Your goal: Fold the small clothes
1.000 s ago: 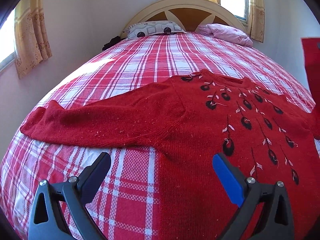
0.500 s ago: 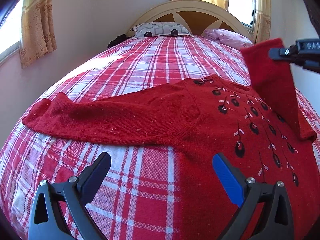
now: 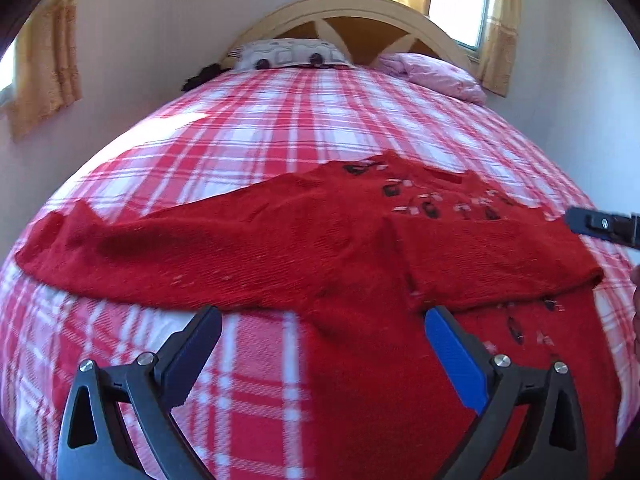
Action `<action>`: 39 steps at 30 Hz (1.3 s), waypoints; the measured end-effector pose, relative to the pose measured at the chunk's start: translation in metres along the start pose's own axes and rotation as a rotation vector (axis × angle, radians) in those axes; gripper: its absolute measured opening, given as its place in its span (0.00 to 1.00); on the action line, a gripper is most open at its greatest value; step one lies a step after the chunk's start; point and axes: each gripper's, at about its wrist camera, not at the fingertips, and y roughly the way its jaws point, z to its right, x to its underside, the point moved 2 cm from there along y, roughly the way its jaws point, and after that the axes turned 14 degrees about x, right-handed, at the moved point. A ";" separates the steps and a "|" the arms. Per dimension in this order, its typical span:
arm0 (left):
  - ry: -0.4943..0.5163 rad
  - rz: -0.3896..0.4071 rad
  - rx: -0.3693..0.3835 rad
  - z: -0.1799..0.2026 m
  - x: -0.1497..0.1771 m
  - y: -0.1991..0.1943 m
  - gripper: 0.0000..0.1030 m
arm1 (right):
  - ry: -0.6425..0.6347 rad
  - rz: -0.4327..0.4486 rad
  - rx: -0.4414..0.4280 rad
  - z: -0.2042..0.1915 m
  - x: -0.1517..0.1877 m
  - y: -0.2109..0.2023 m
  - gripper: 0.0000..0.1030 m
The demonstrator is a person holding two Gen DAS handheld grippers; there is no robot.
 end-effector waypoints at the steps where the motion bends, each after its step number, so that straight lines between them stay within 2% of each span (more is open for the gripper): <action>1: 0.003 -0.005 0.036 0.006 -0.005 0.005 0.99 | 0.027 0.008 0.015 0.014 0.005 -0.008 0.70; 5: 0.054 -0.038 0.090 0.032 -0.021 0.028 0.98 | 0.136 0.041 0.069 0.062 0.027 -0.036 0.74; 8: 0.052 -0.091 0.109 0.041 -0.028 0.052 0.81 | 0.194 0.044 0.114 0.087 0.049 -0.048 0.74; 10: 0.030 -0.134 0.095 0.041 -0.030 0.070 0.69 | 0.207 0.051 0.125 0.095 0.062 -0.056 0.74; 13: 0.002 -0.170 0.078 0.039 -0.026 0.086 0.66 | 0.215 0.064 0.128 0.099 0.074 -0.063 0.74; 15: -0.023 -0.191 0.082 0.036 -0.022 0.094 0.53 | 0.215 0.071 0.127 0.101 0.080 -0.066 0.74; 17: 0.001 -0.178 0.064 0.042 -0.022 0.096 0.42 | 0.214 0.077 0.128 0.103 0.085 -0.067 0.75; 18: 0.005 -0.180 0.068 0.044 -0.022 0.096 0.23 | 0.215 0.080 0.130 0.106 0.087 -0.066 0.75; 21: -0.002 -0.172 0.086 0.044 -0.029 0.088 0.05 | 0.230 0.078 0.132 0.112 0.093 -0.065 0.76; 25: -0.016 -0.084 0.133 0.037 -0.052 0.055 0.05 | 0.249 0.073 0.144 0.120 0.102 -0.066 0.76; 30: -0.015 -0.034 0.122 0.025 -0.061 0.028 0.05 | 0.244 0.053 0.152 0.119 0.108 -0.061 0.76; 35: -0.027 -0.050 0.076 0.007 -0.050 0.032 0.05 | 0.236 0.053 0.143 0.110 0.107 -0.058 0.76; 39: -0.078 -0.077 0.048 -0.015 -0.035 0.047 0.05 | 0.197 0.054 0.132 0.098 0.102 -0.057 0.76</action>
